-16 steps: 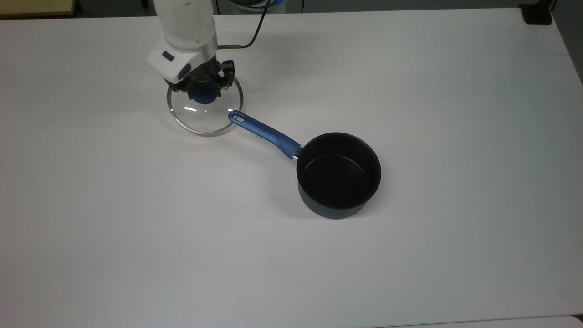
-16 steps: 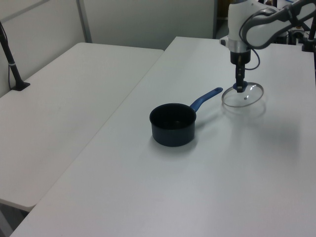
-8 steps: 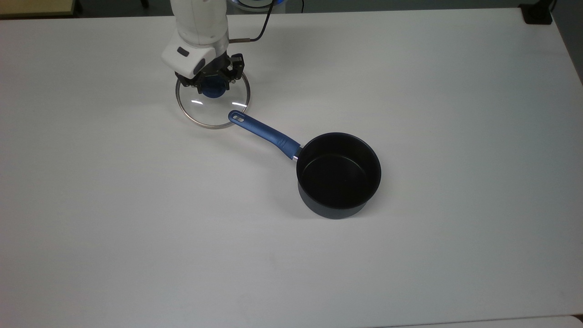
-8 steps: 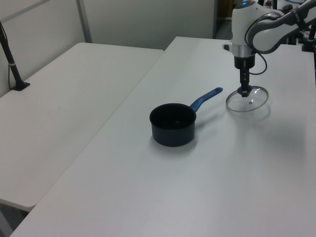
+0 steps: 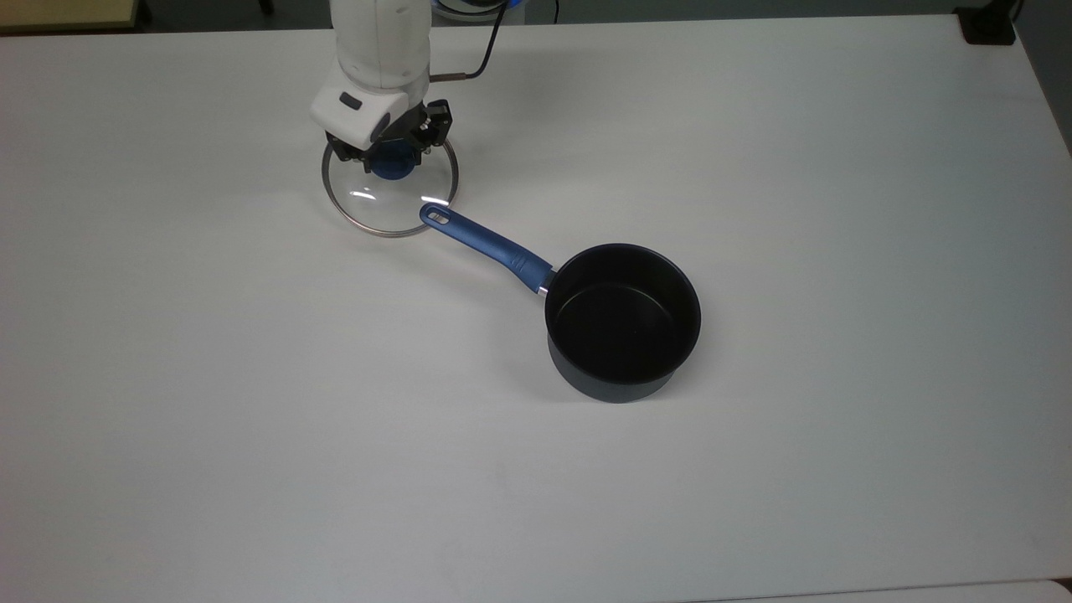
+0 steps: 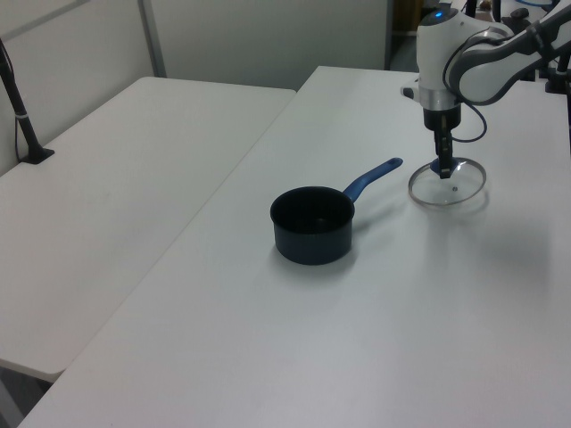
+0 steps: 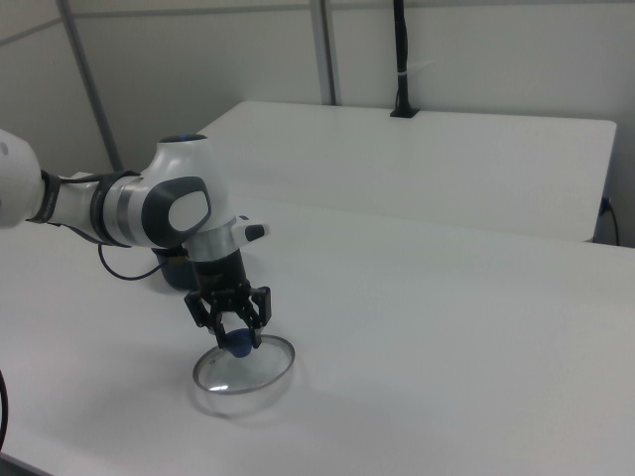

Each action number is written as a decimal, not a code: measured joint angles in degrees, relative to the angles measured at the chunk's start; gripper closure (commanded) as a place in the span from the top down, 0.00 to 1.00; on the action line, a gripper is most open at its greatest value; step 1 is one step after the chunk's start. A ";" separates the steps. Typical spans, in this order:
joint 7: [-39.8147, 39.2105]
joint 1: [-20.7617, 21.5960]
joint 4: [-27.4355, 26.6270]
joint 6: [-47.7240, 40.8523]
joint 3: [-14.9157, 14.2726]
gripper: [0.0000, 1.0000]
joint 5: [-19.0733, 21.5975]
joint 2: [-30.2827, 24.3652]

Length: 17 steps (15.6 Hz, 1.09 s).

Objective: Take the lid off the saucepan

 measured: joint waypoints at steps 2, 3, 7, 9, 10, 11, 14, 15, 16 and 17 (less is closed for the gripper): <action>0.00 0.02 -0.02 0.00 0.72 0.58 -0.37 1.01; 0.00 0.04 -0.02 0.00 1.18 0.58 -0.61 1.54; 0.03 0.08 0.10 0.00 1.97 0.72 -1.21 1.97; 0.03 0.08 0.08 0.00 1.97 1.00 -1.21 1.99; 0.03 0.08 -0.03 0.00 1.97 1.00 -1.21 2.10; 0.03 0.08 -0.06 0.00 1.97 1.00 -1.21 2.25; 1.40 -0.18 1.15 -0.14 1.94 1.00 -1.08 2.28; 2.69 -0.41 2.23 -0.86 1.89 1.00 -0.74 2.17; 3.90 -0.67 3.60 -2.52 1.86 1.00 -0.13 1.85; 5.10 -0.94 5.12 -4.72 1.85 1.00 0.43 1.31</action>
